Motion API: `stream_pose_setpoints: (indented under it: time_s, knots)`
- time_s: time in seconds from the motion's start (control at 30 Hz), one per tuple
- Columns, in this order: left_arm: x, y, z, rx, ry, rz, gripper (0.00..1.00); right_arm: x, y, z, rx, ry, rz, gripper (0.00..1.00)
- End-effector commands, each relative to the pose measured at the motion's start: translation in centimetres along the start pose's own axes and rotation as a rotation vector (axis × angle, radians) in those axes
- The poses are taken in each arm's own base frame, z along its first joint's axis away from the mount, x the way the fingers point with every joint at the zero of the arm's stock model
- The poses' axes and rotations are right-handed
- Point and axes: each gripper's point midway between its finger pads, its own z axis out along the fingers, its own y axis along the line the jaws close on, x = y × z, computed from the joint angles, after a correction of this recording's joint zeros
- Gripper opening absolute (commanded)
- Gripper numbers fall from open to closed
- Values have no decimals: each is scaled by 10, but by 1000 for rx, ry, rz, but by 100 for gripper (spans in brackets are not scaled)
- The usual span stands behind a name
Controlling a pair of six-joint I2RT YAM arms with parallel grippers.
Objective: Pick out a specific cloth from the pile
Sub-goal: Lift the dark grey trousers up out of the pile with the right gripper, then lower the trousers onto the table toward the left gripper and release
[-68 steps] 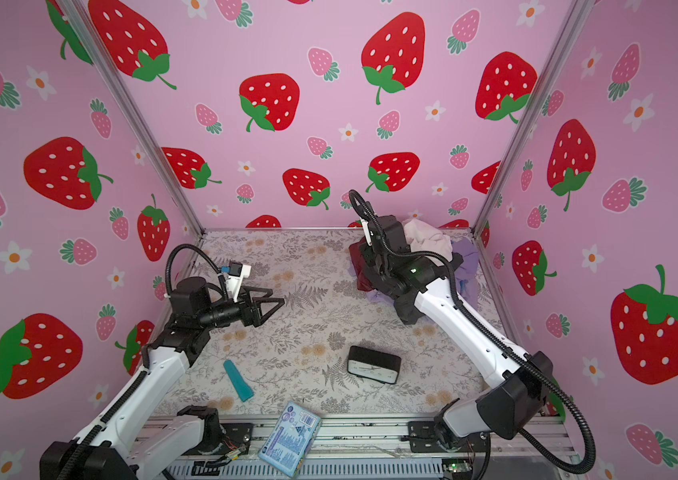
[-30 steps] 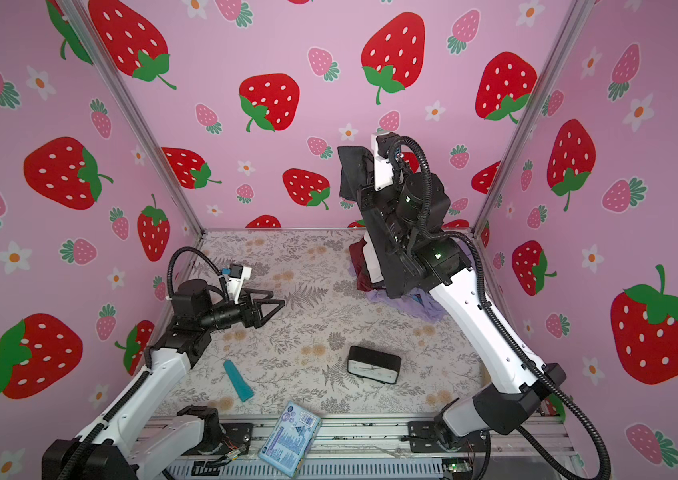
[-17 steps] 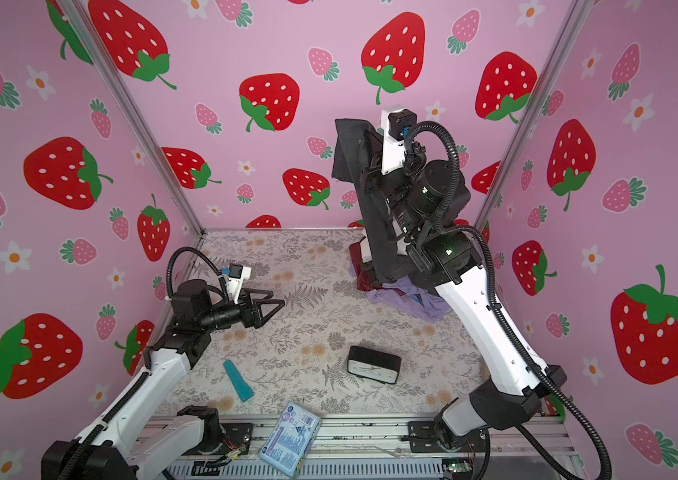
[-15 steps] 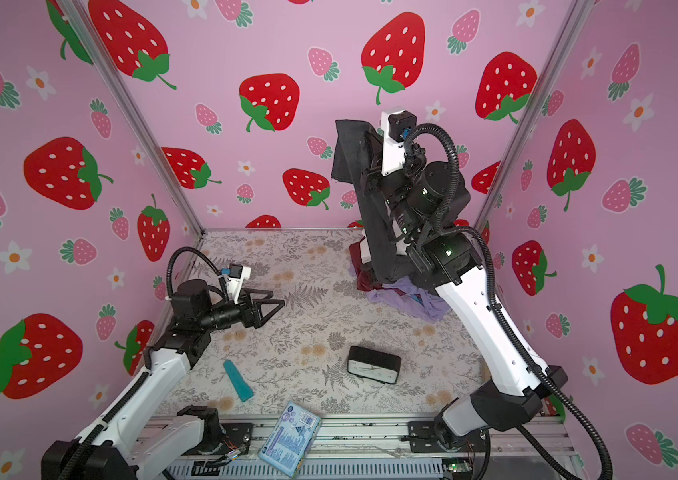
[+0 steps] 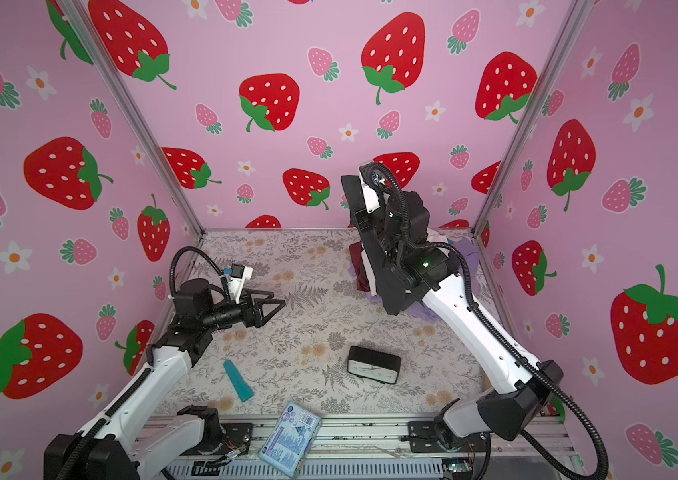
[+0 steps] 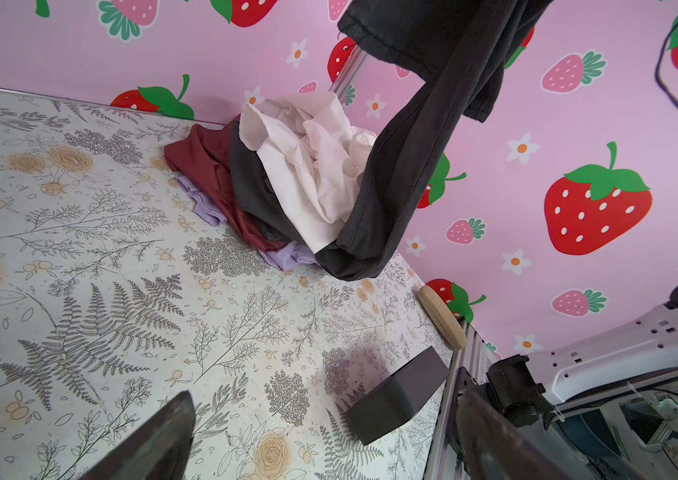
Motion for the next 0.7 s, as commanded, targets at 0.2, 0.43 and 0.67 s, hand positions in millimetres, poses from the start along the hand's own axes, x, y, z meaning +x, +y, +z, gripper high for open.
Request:
stream_pose_setpoints:
  time_s: [0.2, 0.43, 0.67]
  knots:
    - [-8, -6, -3, -9, -29, 38, 99, 51, 102, 54, -425, 92, 133, 0]
    - [-7, -9, -9, -30, -41, 59, 99, 144, 160, 91, -559, 278, 238, 0]
    - [-7, -9, -10, -33, -44, 65, 99, 214, 196, 103, -634, 424, 305, 19]
